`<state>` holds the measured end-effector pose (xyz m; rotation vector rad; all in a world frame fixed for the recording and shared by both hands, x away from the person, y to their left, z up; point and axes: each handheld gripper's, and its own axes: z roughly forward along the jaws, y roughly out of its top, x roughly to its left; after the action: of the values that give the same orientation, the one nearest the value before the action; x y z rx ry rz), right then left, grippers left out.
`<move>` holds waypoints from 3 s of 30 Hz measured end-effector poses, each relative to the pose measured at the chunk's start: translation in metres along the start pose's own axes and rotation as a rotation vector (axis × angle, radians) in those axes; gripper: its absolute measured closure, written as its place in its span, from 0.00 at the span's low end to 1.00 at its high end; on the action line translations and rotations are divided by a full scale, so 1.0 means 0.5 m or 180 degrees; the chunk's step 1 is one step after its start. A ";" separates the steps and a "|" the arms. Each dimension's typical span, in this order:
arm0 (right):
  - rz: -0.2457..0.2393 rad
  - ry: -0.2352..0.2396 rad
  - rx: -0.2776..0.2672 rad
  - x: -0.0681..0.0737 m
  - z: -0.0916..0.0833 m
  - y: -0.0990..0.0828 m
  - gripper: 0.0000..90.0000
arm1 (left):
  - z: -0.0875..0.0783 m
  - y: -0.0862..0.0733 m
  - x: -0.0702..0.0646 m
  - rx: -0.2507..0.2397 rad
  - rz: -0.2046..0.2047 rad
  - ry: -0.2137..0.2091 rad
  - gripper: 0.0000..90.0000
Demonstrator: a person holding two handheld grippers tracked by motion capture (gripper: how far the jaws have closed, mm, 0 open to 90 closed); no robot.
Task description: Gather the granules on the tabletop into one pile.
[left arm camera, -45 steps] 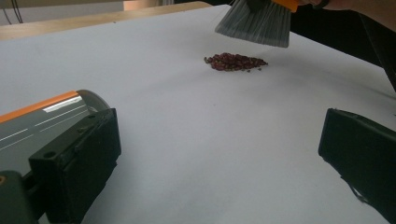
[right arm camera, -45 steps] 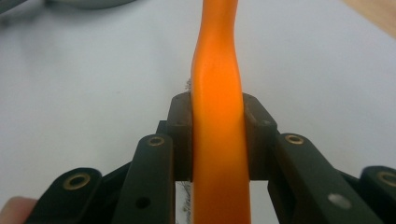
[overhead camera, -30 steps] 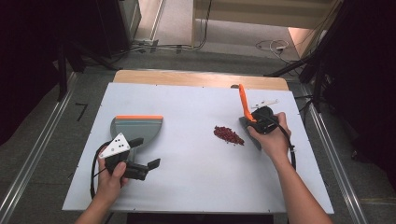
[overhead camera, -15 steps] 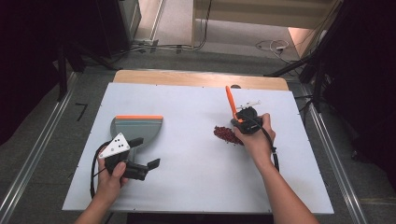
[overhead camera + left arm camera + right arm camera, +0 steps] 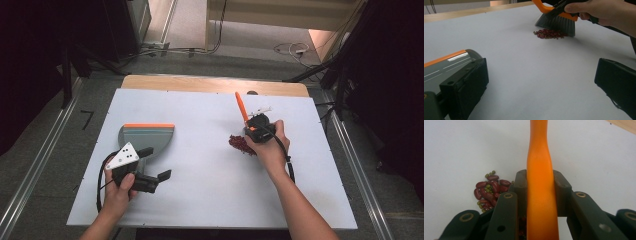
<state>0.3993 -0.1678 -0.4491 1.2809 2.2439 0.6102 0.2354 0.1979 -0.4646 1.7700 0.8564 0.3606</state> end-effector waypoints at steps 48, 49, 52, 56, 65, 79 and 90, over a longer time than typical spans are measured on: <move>-0.1387 0.1864 -0.0145 -0.002 -0.033 -0.051 0.76 | -0.001 0.000 0.000 0.0002 0.0015 0.0008 0.00; -0.1358 0.1875 -0.0146 -0.005 -0.031 -0.049 0.76 | -0.001 0.000 0.000 0.0001 0.0014 0.0009 0.00; -0.1345 0.1820 -0.0180 -0.015 -0.026 -0.044 0.76 | 0.000 0.000 0.000 -0.0007 0.0002 0.0006 0.00; -0.1315 0.1777 -0.0218 -0.026 -0.019 -0.040 0.76 | 0.000 0.000 -0.001 -0.0005 0.0001 0.0008 0.00; -0.1388 0.1585 -0.0265 -0.035 -0.014 -0.028 0.76 | 0.001 0.000 -0.001 0.0005 0.0002 0.0011 0.00; -0.1298 0.1561 -0.0372 -0.037 -0.040 -0.026 0.76 | 0.002 -0.001 -0.001 0.0012 0.0006 0.0012 0.00; -0.1019 0.1562 -0.0584 -0.054 -0.102 -0.029 0.76 | 0.004 -0.001 -0.001 0.0016 0.0028 0.0020 0.00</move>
<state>0.3708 -0.2054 -0.4128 0.7101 2.6285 1.0641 0.2361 0.1963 -0.4657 1.7785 0.8549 0.3701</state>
